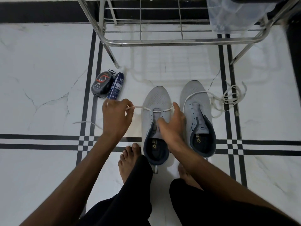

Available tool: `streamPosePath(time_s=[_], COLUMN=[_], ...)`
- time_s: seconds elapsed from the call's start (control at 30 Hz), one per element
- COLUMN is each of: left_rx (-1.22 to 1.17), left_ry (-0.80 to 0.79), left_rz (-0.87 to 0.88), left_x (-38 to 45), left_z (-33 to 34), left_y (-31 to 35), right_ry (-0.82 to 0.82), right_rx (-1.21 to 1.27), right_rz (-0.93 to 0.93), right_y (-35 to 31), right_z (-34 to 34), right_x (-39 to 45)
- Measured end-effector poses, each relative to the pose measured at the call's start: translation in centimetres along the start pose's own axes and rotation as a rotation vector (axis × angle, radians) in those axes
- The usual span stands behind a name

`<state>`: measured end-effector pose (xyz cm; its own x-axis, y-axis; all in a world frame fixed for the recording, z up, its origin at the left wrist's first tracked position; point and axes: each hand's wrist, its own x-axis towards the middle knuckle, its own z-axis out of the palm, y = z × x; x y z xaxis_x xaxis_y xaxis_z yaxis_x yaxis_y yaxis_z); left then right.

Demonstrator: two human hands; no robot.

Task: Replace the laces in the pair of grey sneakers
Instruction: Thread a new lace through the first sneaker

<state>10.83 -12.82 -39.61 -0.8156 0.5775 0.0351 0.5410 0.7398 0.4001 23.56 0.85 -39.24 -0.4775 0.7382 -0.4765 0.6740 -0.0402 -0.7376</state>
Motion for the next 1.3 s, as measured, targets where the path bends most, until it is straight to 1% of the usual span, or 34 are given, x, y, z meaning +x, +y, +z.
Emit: streamPosePath(time_s=[0.07, 0.13, 0.2, 0.23, 0.3, 0.37, 0.43, 0.47, 0.5, 0.53, 0.6, 0.63, 0.67, 0.73, 0.8, 0.87, 0.97, 1.03, 1.17, 1.23, 1.27, 1.3], left_rx=[0.115, 0.083, 0.099, 0.129, 0.164, 0.187, 0.113, 0.002, -0.156, -0.360, -0.846, -1.052, -1.217, -1.426, -1.498, -1.542, -1.489, -1.383, -1.039, -0.924, -0.843, -0.708], left_ry=[-0.020, -0.126, -0.233, -0.289, -0.355, -0.317, -0.211, -0.172, -0.158, -0.169, -0.228, -0.259, -0.272, -0.266, -0.246, -0.223, -0.171, -0.130, -0.058, -0.021, -0.021, -0.043], left_rz=[0.076, 0.041, -0.022, -0.051, -0.094, -0.067, -0.012, -0.036, -0.118, -0.254, -0.558, -0.652, -0.698, -0.721, -0.731, -0.757, -0.767, -0.765, -0.697, -0.716, -0.712, -0.677], left_x=[0.4, 0.7, 0.9, 1.1, 0.9, 0.5, 0.3, 0.2, 0.4, 0.8, 2.1, 2.9, 3.6, 4.7, 5.3, 5.5, 5.4, 4.9, 3.3, 2.7, 2.5, 2.4], left_z=[-2.3, -4.3, -5.6, -5.9, -6.2, -5.7, -5.2, -5.2, -5.5, -5.9, -6.9, -7.4, -7.9, -8.6, -8.7, -8.3, -7.3, -6.6, -4.7, -4.2, -4.0, -3.8], left_y=[0.2, 0.5, 0.7, 0.7, 0.9, 1.0, 1.2, 1.5, 2.0, 2.5, 3.6, 4.0, 4.4, 4.8, 4.9, 4.5, 2.9, 1.7, -0.3, -1.3, -1.7, -2.2], right_ry=[0.004, -0.004, -0.019, -0.057, -0.186, -0.307, -0.386, -0.442, -0.520, -0.610, -0.760, -0.807, -0.835, -0.869, -0.889, -0.858, -0.743, -0.648, -0.487, -0.415, -0.377, -0.352], right_rx=[0.089, 0.092, -0.004, -0.085, -0.336, -0.505, -0.473, -0.403, -0.310, -0.214, -0.068, -0.026, 0.005, 0.057, 0.098, 0.113, 0.076, -0.036, -0.201, -0.253, -0.271, -0.278], right_rz=[-0.119, -0.239, -0.299, -0.316, -0.372, -0.415, -0.439, -0.440, -0.418, -0.384, -0.300, -0.269, -0.252, -0.261, -0.276, -0.273, -0.245, -0.291, -0.347, -0.349, -0.342, -0.327], right_y=[-0.8, -1.3, -1.7, -1.6, -1.5, -1.7, -2.3, -2.6, -2.8, -3.1, -3.7, -4.1, -4.5, -5.0, -5.2, -4.9, -3.9, -3.4, -3.1, -3.2, -3.2, -3.2], right_z=[-1.3, -2.6, -3.7, -4.2, -5.2, -5.5, -5.0, -4.3, -3.6, -2.7, -1.2, -0.5, 0.0, 0.5, 0.0, -1.5, -4.6, -6.2, -7.6, -7.8, -7.9, -7.8], right_x=[-0.7, -1.0, -0.2, 0.7, 2.5, 3.5, 3.3, 2.9, 2.3, 1.6, 0.2, -0.5, -1.0, -1.6, -1.6, -1.1, 0.5, 1.7, 3.8, 4.5, 4.9, 5.1])
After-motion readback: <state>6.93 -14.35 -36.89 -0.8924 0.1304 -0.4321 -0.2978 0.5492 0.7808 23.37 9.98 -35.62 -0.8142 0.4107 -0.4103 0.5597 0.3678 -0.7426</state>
